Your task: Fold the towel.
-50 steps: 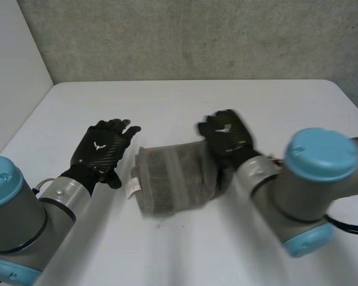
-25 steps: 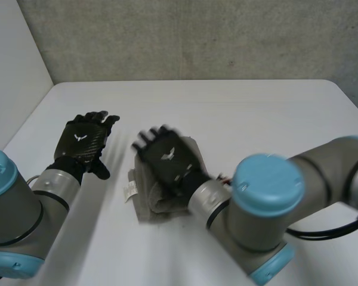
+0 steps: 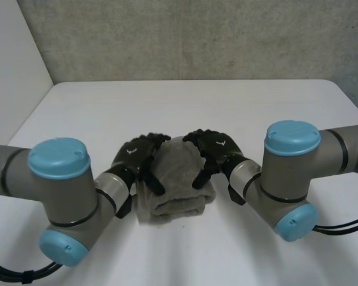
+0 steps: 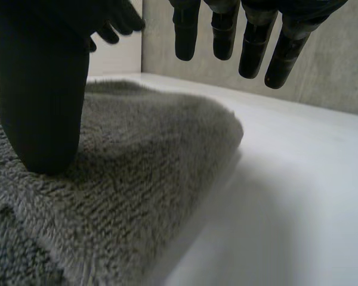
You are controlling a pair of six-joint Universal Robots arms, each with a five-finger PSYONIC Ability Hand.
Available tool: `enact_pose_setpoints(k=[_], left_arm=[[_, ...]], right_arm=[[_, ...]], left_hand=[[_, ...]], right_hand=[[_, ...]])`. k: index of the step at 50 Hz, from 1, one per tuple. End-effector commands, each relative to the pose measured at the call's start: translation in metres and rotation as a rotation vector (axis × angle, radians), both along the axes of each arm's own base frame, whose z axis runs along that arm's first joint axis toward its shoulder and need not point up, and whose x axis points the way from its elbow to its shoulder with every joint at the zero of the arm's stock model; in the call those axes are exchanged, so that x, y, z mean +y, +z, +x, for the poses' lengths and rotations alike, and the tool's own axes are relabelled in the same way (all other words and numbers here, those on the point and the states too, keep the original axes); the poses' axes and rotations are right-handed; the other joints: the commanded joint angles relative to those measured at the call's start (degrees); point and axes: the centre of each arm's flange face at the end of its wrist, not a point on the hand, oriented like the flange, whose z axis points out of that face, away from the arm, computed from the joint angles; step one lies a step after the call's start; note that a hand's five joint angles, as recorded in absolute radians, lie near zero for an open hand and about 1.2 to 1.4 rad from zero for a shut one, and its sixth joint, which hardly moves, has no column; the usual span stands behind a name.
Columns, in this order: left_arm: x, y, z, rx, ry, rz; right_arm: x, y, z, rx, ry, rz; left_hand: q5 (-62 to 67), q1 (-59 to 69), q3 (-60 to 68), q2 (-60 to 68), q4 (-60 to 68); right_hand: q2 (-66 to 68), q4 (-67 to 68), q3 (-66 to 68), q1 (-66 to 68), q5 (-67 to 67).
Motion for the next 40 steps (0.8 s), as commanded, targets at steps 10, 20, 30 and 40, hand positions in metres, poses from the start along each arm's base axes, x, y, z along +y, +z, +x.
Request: enact_pose_setpoints(k=[10,20,30,40], left_arm=[[-0.014,0.011,0.02,-0.141,0.1,-0.11],[-0.014,0.12,0.022,-0.014,0.128,-0.344],[-0.011,0.174,0.042,-0.066,0.159,-0.269],[-0.011,0.176,0.05,-0.072,0.182,-0.267]], right_arm=[[-0.019,0.023,-0.018,0.163,-0.048,-0.213],[-0.034,0.114,-0.054,0.085,-0.26,-0.4],[-0.034,0.157,-0.079,0.058,-0.342,-0.486],[-0.029,0.162,-0.082,0.065,-0.335,-0.475]], left_hand=[[-0.28,0.91,0.74,0.7,0.78],[0.06,1.25,1.07,1.03,1.12],[-1.46,-0.27,-0.44,-0.48,-0.4],[-1.46,-0.27,-0.44,-0.48,-0.4]], right_hand=[[-2.8,-3.31,-2.17,-1.96,-3.22],[-2.8,-3.31,-2.17,-1.96,-3.22],[-2.8,-3.31,-2.17,-1.96,-3.22],[-2.8,-3.31,-2.17,-1.96,-3.22]])
